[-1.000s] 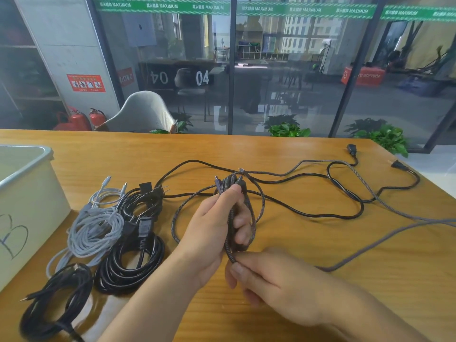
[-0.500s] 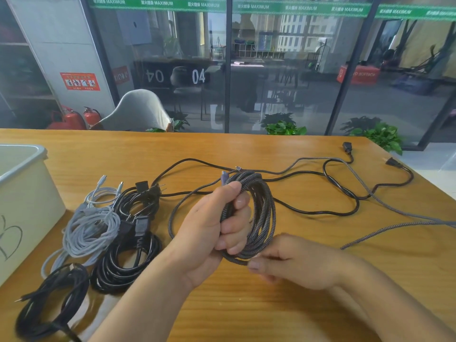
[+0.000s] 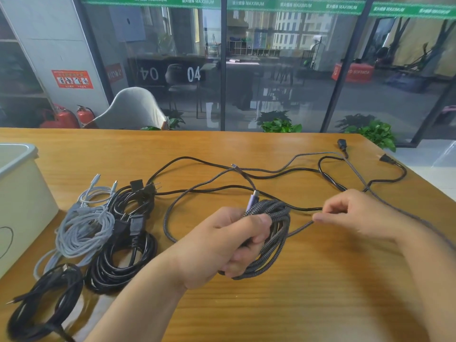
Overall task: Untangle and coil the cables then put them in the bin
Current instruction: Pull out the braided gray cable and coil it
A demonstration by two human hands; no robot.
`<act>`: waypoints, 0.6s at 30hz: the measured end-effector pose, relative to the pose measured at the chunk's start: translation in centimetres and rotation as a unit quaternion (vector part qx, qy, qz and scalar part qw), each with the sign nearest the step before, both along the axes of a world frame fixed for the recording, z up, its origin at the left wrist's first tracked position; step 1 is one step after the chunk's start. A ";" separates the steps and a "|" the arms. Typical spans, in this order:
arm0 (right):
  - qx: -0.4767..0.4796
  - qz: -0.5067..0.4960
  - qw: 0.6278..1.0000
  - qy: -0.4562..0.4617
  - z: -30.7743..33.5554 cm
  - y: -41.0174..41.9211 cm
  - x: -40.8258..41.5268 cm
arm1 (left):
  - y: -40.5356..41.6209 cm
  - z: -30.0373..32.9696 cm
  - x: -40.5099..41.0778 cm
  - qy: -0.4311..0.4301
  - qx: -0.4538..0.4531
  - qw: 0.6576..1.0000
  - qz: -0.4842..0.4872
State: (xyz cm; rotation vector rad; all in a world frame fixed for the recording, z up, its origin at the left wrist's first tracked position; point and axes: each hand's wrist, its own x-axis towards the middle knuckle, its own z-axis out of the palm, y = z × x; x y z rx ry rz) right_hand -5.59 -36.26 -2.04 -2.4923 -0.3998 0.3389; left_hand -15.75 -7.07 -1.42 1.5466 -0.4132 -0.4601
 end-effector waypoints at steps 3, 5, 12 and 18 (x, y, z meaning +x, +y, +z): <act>0.003 -0.060 0.997 -0.040 0.2 -0.4 0.1 | -0.6 -0.2 0.1 -0.012 0.044 0.999 0.024; 0.015 -0.084 0.993 -0.086 0.4 0.7 0.0 | -0.8 -0.5 0.1 -0.024 0.082 0.996 0.035; 0.071 -0.122 0.965 -0.220 1.4 3.7 -2.2 | -0.5 -1.0 0.3 -0.032 0.111 0.991 0.075; 0.124 -0.109 0.948 -0.271 1.4 5.7 -3.6 | -1.0 -1.6 0.5 -0.045 0.151 0.985 0.077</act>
